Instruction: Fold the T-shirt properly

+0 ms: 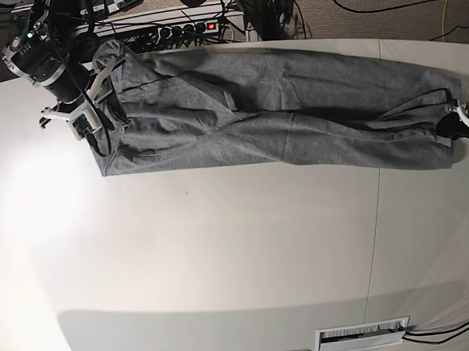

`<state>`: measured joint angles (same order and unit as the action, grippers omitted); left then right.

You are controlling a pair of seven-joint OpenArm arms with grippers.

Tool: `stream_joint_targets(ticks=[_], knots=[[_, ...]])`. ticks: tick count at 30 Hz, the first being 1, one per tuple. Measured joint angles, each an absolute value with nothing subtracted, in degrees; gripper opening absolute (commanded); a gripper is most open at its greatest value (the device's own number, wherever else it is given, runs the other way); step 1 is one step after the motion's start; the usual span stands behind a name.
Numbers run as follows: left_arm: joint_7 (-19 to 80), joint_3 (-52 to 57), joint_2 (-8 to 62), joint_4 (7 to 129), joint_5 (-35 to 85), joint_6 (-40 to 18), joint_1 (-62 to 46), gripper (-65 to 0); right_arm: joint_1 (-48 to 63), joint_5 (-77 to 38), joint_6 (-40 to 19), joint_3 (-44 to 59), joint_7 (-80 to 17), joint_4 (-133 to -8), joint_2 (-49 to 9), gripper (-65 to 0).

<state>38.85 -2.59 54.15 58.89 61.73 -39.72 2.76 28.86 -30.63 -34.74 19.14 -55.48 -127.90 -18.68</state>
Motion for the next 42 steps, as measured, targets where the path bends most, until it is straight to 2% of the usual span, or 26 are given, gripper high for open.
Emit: stream_joint_targets(ticks=[4, 7, 10, 14, 16, 23, 28, 34, 42], knots=[[38.79, -2.57, 54.15, 58.89, 61.76, -39.72, 2.76, -50.9, 27.73, -36.47, -34.59, 19.14, -55.44, -127.90, -15.42, -49.2], [38.46, -2.59, 54.15, 58.87, 61.52, -39.70, 2.74, -50.9, 26.89, -36.51, -34.63, 19.14, -55.44, -127.90, -11.90, -49.4], [38.46, -2.59, 54.13, 58.89, 61.73, -39.72, 2.79, -50.8, 26.70, -36.51, -34.57, 18.46, -55.20, -127.79, -10.37, -54.4], [38.46, -2.59, 54.13, 58.87, 62.04, -39.70, 2.79, -43.0, 26.68, -34.04, -34.59, 11.86, -54.94, -124.16, -10.46, -61.4], [38.39, -2.59, 54.13, 58.87, 63.40, -39.72, 2.92, -42.6, 26.59, -29.93, -34.61, 7.60, -53.74, -121.67, -10.48, -63.9], [38.50, -2.59, 54.63, 58.92, 63.86, -39.72, 2.92, -42.6, 21.39, -14.57, -34.61, -2.26, -52.86, -110.69, -10.46, -64.2], [39.00, -2.59, 55.57, 58.92, 58.46, -39.68, 2.90, -38.5, 17.39, -14.87, -35.03, -3.07, -50.33, -105.38, -10.46, -64.2], [41.56, -2.59, 55.37, 58.92, 54.89, -39.75, 2.85, -38.5, 16.45, -14.85, -35.20, -3.07, -50.13, -104.84, -10.46, -64.2], [38.22, -2.57, 55.35, 58.92, 47.88, -38.65, 2.87, -38.5, 16.34, -14.85, -35.18, -3.07, -50.15, -104.84, -10.48, -64.2]])
